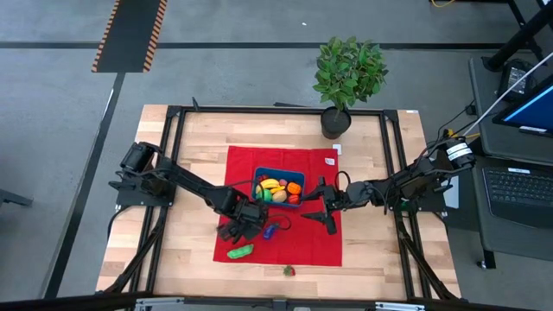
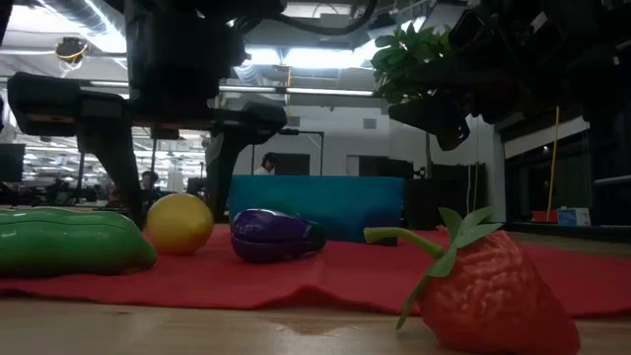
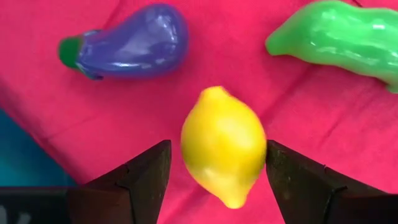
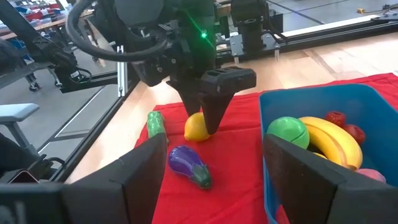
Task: Pick and placing Produce into tupperware
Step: Put the yellow lemon into the blue bin
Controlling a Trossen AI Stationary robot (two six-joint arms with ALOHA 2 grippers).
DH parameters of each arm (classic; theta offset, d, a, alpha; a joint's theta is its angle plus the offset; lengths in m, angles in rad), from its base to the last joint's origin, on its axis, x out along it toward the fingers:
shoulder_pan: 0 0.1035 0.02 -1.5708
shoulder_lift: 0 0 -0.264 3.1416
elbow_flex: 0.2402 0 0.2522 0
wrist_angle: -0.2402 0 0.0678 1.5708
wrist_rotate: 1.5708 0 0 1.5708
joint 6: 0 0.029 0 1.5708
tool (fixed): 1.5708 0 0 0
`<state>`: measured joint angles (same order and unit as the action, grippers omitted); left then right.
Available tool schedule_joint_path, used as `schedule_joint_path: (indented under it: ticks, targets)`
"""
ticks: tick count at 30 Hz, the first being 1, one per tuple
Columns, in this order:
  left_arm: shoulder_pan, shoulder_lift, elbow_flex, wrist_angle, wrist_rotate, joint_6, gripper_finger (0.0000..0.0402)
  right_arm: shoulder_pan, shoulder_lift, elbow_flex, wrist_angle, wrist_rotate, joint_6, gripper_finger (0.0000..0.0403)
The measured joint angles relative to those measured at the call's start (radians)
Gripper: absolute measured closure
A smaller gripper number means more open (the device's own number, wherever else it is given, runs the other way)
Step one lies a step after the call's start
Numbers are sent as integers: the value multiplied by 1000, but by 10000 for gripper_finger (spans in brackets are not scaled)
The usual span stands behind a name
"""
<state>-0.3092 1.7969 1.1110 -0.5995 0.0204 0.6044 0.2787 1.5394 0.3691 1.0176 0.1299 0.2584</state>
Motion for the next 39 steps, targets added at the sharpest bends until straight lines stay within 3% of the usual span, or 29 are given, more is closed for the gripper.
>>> schedule_joint_path:
  ticks: [18,31,39]
  targets:
    - [7,41,0,34,81,-73,154,0,0,0,-4,0,0,136]
    - [22,50,-1,5,79,-108,156,0,0,0,-16,0,0,136]
    - [22,50,-1,8,78,-106,202,0,0,0,-21,0,0,136]
